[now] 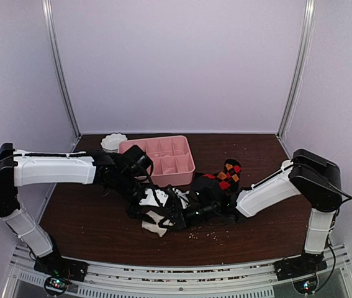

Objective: Roll the socks
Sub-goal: Roll the sock.

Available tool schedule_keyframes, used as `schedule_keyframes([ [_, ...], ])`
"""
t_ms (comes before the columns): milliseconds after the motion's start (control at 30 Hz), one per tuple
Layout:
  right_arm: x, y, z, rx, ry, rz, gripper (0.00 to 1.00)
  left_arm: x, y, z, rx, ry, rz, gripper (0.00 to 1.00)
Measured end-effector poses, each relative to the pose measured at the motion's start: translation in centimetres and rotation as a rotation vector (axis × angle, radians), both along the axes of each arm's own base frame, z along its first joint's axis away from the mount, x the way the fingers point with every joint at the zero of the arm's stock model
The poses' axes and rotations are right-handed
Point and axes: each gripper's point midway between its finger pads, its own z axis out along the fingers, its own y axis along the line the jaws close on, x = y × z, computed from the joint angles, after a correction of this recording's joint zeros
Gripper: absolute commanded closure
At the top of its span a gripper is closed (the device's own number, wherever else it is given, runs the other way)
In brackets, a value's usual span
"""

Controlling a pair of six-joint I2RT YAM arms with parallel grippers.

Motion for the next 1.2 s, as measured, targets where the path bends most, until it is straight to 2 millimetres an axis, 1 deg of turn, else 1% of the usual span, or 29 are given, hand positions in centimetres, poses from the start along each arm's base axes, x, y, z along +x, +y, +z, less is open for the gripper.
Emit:
schedule_keyframes([
  [100, 0.0, 0.1, 0.5, 0.017, 0.009, -0.004, 1.0, 0.1, 0.2, -1.0, 0.025, -0.006, 0.003, 0.33],
  [233, 0.0, 0.4, 1.3, 0.048, 0.021, -0.007, 1.0, -0.3, 0.8, -1.9, 0.056, -0.006, 0.004, 0.34],
  [367, -0.1, 0.3, 1.8, 0.069, 0.033, -0.011, 1.0, -0.2, 1.3, -2.5, 0.081, -0.019, 0.011, 0.42],
  [433, -0.1, 0.4, 2.1, 0.08, 0.037, -0.013, 1.0, 0.2, 1.4, -2.6, 0.09, -0.043, 0.023, 0.43],
  [533, -0.1, 0.5, 2.3, 0.094, 0.052, -0.023, 1.0, 1.3, 1.2, -2.5, 0.086, -0.099, 0.05, 0.43],
  [700, 0.4, 0.7, 3.4, 0.144, 0.129, -0.064, 1.0, 2.9, 1.1, -1.9, 0.081, -0.184, 0.088, 0.45],
  [800, 0.8, 0.8, 3.5, 0.154, 0.168, -0.089, 1.0, 3.6, 1.3, -1.7, 0.09, -0.217, 0.111, 0.55],
  [867, 1.1, 0.7, 3.4, 0.153, 0.184, -0.106, 1.0, 3.8, 1.3, -1.7, 0.096, -0.227, 0.122, 0.68],
  [933, 1.4, 0.6, 3.5, 0.156, 0.201, -0.122, 0.99, 3.9, 1.4, -1.7, 0.101, -0.236, 0.132, 0.85],
  [967, 1.6, 0.5, 3.5, 0.157, 0.21, -0.132, 0.96, 3.9, 1.4, -1.7, 0.103, -0.238, 0.136, 0.94],
  [1000, 1.8, 0.5, 3.5, 0.16, 0.216, -0.142, 0.91, 4.0, 1.5, -1.7, 0.106, -0.241, 0.141, 1.0],
  [1067, 2.1, 0.3, 3.5, 0.164, 0.229, -0.16, 0.63, 4.1, 1.5, -1.7, 0.11, -0.238, 0.151, 1.0],
  [1133, 2.2, 0.2, 3.5, 0.169, 0.242, -0.168, 0.48, 3.9, 1.3, -1.3, 0.109, -0.204, 0.158, 1.0],
  [1167, 2.2, 0.1, 3.4, 0.167, 0.25, -0.173, 0.33, 3.9, 1.2, -1.1, 0.105, -0.199, 0.162, 1.0],
  [1200, 2.2, 0.0, 3.3, 0.165, 0.247, -0.174, 0.23, 3.9, 0.9, -0.6, 0.097, -0.166, 0.166, 1.0],
])
